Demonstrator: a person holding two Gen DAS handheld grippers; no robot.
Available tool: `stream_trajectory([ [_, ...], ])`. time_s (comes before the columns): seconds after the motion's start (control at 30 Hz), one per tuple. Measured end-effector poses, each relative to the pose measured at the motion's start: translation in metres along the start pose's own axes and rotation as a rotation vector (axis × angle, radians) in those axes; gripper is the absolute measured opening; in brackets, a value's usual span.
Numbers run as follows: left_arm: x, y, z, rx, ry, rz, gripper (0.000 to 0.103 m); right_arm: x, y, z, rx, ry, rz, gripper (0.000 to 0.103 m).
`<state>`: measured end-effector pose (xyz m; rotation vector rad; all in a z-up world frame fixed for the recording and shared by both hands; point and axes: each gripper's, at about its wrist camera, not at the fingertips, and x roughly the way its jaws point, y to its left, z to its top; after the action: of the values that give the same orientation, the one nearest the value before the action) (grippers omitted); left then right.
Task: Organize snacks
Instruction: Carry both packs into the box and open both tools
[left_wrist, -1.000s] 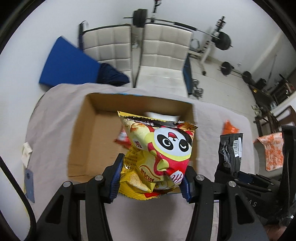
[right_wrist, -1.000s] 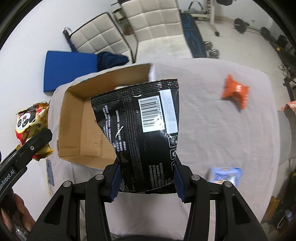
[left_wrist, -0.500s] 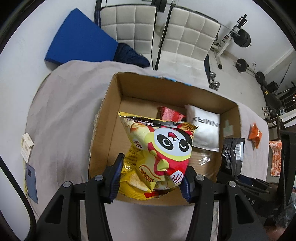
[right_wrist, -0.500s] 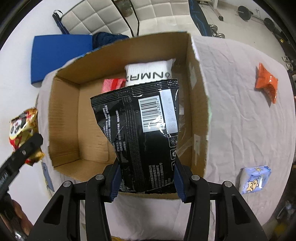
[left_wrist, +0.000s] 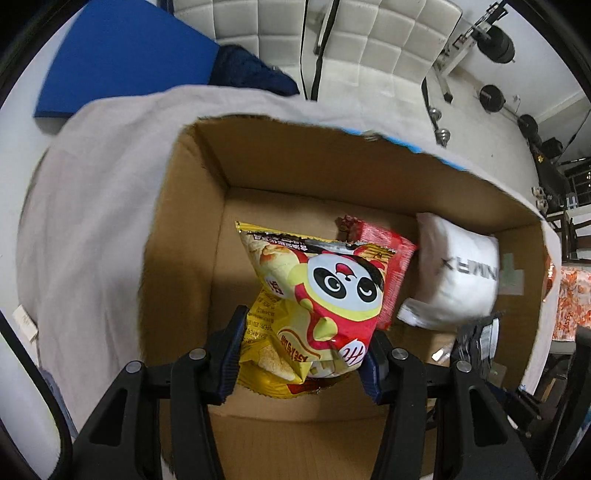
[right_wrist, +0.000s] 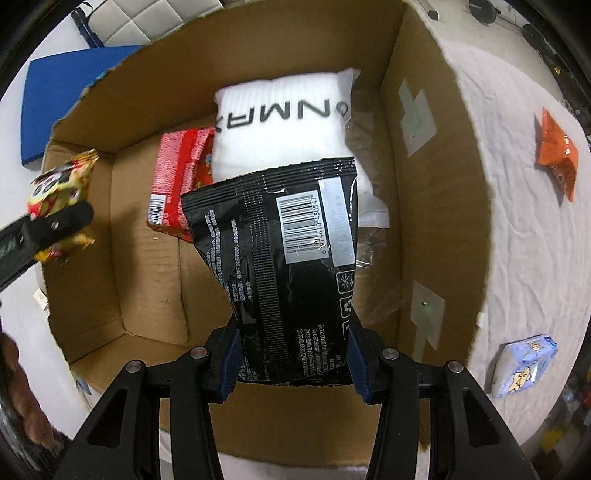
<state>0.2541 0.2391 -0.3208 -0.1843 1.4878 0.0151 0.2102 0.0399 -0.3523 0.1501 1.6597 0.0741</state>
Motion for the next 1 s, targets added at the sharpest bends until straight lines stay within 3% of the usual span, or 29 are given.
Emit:
stream_trajectory([
  [0.3,0.035,0.005,0.027,0.005,0.063,0.014,0.052,0.022,-0.007,0.005,0.008,0.031,-0.02,0.052],
  [0.6,0.051,0.007,0.022,-0.011,0.128,0.011,0.054,0.035,-0.004,0.007,-0.003,0.054,-0.039,0.056],
  [0.77,0.043,0.003,0.02,0.004,0.102,0.022,0.056,0.033,0.0,0.004,-0.024,0.034,-0.052,0.072],
  [0.93,0.025,0.002,0.015,0.007,0.064,0.003,0.069,0.024,0.01,0.006,-0.028,0.026,-0.043,0.079],
  [1.0,0.015,-0.001,0.011,0.016,0.04,0.01,0.082,0.02,0.009,0.005,-0.028,0.021,-0.044,0.081],
])
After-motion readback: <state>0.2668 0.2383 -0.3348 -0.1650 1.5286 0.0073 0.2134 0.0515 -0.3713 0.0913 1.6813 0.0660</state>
